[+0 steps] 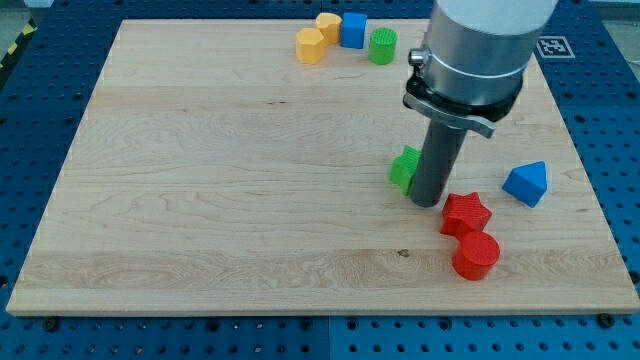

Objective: Push the green star towards the green circle

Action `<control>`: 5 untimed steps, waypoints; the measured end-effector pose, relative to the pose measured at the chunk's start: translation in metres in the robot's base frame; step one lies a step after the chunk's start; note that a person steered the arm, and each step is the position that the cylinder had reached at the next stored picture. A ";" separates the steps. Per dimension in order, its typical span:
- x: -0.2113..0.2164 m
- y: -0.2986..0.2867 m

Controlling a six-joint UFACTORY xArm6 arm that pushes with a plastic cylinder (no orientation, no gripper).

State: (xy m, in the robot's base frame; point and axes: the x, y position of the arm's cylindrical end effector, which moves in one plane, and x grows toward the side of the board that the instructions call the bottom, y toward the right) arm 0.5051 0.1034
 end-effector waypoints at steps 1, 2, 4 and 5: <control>-0.015 -0.016; -0.036 -0.029; -0.062 -0.028; -0.062 -0.003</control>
